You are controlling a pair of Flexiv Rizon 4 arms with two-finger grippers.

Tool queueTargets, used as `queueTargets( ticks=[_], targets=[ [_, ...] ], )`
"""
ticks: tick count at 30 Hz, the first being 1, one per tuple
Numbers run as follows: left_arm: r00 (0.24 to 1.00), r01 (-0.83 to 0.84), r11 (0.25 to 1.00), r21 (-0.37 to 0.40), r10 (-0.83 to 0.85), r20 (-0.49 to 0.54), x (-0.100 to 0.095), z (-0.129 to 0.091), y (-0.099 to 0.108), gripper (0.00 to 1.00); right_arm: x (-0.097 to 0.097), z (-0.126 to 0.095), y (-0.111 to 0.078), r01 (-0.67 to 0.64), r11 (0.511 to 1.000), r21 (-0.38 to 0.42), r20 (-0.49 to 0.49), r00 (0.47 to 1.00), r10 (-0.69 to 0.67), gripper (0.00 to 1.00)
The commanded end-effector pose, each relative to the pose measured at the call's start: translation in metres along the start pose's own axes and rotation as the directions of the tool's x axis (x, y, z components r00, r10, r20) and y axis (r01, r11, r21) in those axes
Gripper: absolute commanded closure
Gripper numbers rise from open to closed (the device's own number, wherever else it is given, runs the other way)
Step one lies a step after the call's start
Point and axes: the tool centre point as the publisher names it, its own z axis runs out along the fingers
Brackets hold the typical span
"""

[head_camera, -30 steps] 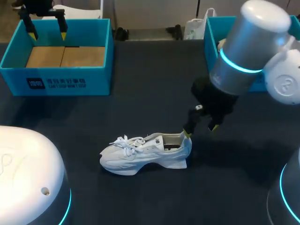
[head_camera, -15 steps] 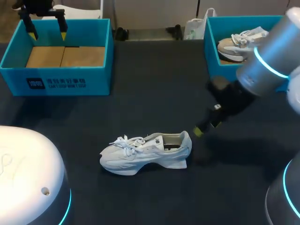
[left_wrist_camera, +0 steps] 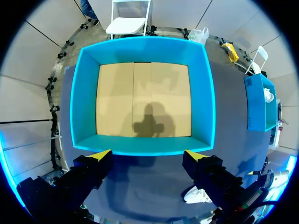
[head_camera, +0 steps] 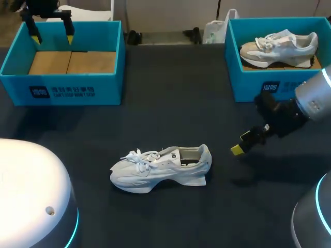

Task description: Take the shoe out of the shoebox, open the shoe tongue, remove and reinsert the insole, then place the shoe into the shoebox

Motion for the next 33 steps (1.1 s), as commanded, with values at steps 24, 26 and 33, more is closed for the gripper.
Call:
queueTargets(
  ticks=[24,26,33],
  targets=[
    [1.0,0.0,1.0,0.0,0.0,0.0,0.0,0.0,0.0,0.0,-0.027,0.026,-0.016,0.24,0.96,-0.144,-0.102,0.961,-0.256,0.0],
    [1.0,0.0,1.0,0.0,0.0,0.0,0.0,0.0,0.0,0.0,-0.027,0.026,-0.016,0.24,0.96,-0.144,-0.102,0.961,-0.256,0.0],
    [1.0,0.0,1.0,0.0,0.0,0.0,0.0,0.0,0.0,0.0,-0.027,0.026,-0.016,0.24,0.96,-0.144,-0.102,0.961,-0.256,0.0]
  ],
)
